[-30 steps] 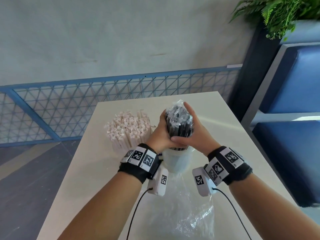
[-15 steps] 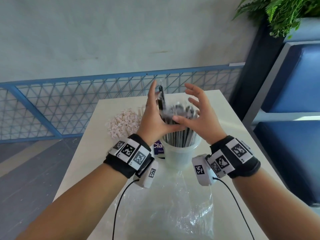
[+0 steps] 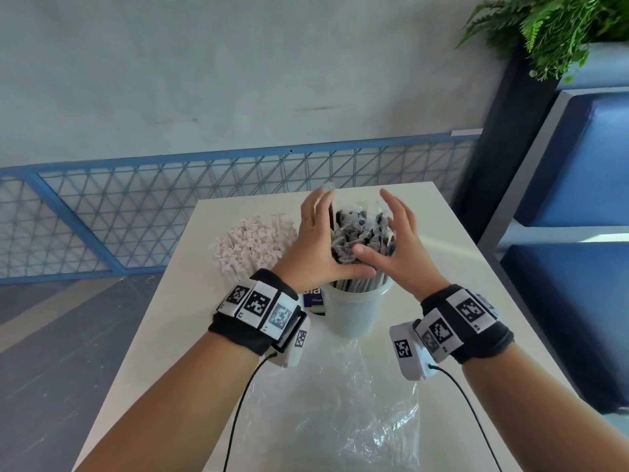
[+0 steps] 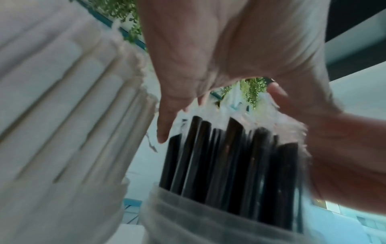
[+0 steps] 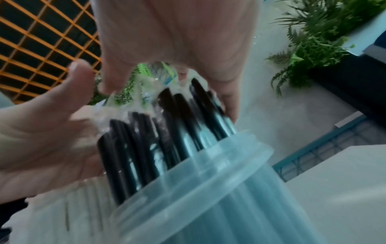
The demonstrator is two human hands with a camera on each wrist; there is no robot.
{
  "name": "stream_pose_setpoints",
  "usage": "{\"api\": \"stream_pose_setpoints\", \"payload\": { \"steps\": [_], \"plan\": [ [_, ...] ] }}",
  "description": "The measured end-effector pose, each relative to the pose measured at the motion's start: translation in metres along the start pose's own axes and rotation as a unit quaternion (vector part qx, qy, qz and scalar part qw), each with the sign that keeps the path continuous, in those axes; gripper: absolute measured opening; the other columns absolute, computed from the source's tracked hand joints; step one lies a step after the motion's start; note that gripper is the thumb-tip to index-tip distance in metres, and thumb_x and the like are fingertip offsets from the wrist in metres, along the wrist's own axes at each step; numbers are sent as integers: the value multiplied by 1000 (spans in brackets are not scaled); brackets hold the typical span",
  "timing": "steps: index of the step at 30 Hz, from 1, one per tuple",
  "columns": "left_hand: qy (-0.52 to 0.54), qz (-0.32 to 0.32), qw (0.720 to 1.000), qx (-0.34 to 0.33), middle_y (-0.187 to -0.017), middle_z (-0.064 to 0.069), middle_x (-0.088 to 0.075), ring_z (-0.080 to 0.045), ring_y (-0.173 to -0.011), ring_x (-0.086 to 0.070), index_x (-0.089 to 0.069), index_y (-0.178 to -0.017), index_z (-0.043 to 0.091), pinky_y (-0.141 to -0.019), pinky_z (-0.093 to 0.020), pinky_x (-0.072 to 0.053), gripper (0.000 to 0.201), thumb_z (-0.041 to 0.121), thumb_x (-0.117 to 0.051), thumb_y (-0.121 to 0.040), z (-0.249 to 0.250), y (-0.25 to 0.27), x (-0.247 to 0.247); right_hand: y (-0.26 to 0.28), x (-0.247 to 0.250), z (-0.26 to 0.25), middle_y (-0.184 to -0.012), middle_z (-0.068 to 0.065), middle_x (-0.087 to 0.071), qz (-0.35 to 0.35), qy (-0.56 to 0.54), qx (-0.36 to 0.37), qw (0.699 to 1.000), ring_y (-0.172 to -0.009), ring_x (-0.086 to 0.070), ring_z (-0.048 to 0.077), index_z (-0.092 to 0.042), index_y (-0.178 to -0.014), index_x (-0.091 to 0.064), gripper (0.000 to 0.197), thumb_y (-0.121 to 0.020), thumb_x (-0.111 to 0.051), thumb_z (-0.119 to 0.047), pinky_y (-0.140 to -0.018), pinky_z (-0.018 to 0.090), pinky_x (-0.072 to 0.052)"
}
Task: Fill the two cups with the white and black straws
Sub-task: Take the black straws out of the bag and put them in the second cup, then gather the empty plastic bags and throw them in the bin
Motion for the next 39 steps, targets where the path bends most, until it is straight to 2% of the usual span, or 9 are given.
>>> {"api": "stream_pose_setpoints", "payload": {
  "steps": [6, 10, 14, 16, 19, 25, 31, 36, 39],
  "plan": [
    [-14, -35, 999, -28, -157, -4, 16, -19, -145, 13, 6, -148, 19, -115, -39, -3, 127, 89, -33, -50, 16, -33, 14, 7, -9, 9, -155, -6, -15, -92, -19, -38, 995, -133, -18, -2, -35, -146, -7, 116, -55, -67, -72, -108, 26, -22],
    [-93, -196, 971, 102, -159, 1, 8, -17, -146, 0, -8, -150, 19, -116, -45, -13, 123, 84, 10, -47, 2, -34, -9, 9, -18, 7, -156, -6, -13, -112, 19, -40, 993, -133, -21, 1, -37, -146, -2, 117, -60, -80, -44, -112, 31, -24],
    [-30, -172, 972, 157, -158, -2, 12, -22, -146, 7, 1, -149, 21, -116, -50, -8, 125, 89, -2, -45, -6, -20, -13, 10, -15, 9, -157, 2, -9, -87, 34, -63, 994, -139, -20, 10, -35, -144, 15, 129, -62, -84, -27, -105, 26, -24],
    [51, -113, 979, 160, -159, 0, 8, -21, -146, -2, 5, -149, 25, -115, -46, -16, 121, 86, -35, -52, -9, -11, -5, 12, -13, 13, -157, 7, -13, -77, 36, -79, 993, -140, -28, 21, -34, -142, 22, 133, -62, -84, -25, -104, 27, -29],
    [116, -101, 974, 169, -156, 0, -19, -19, -142, -23, -5, -148, 25, -108, -29, -23, 109, 42, -76, -67, -20, 9, -9, 11, -18, 16, -147, 8, -39, -85, 57, -84, 991, -127, -47, 26, -27, -147, 7, 120, -66, -82, -26, -99, 30, -40],
    [113, 61, 984, 122, -140, 3, -47, 2, -119, -37, -35, -140, 24, -87, -6, -29, 69, 25, -70, -80, -18, 15, 6, 8, -4, -5, -106, -3, -60, 39, 12, -38, 998, -100, -61, 18, -20, -131, -40, 57, -81, -68, -26, -79, 22, -46],
    [57, 44, 994, 80, -156, -1, -21, -13, -140, -27, 0, -149, 21, -111, -24, -26, 106, 25, -75, -74, -5, 36, 3, 18, -11, -5, -144, 1, -40, 14, 41, -43, 998, -127, -44, 18, -21, -145, -19, 92, -73, -73, -38, -104, 30, -36],
    [9, 201, 980, -5, -124, 1, -59, -5, -113, -54, -49, -126, 16, -97, -19, -43, 49, 25, -66, -81, -21, 109, 11, 70, -1, -29, -126, -1, -43, 211, 86, 143, 963, -121, -42, 14, -15, -128, -39, 60, -80, -63, -42, -106, 33, -35],
    [-89, 71, 991, 76, -110, -2, -63, -15, -102, -59, -59, -115, 13, -91, -22, -43, 33, 15, -66, -83, -65, 131, -14, 91, -27, -32, -110, 3, -50, 173, 82, 209, 959, -108, -46, 11, -14, -111, -47, 32, -87, -55, -34, -98, 16, -36]
  ]
}}
Point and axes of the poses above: each hand's wrist, its own y-axis away from the middle knuckle, its own x-axis out of the back of the hand, z = x × y, the point moved 7 cm from there along -y, towards the middle knuckle
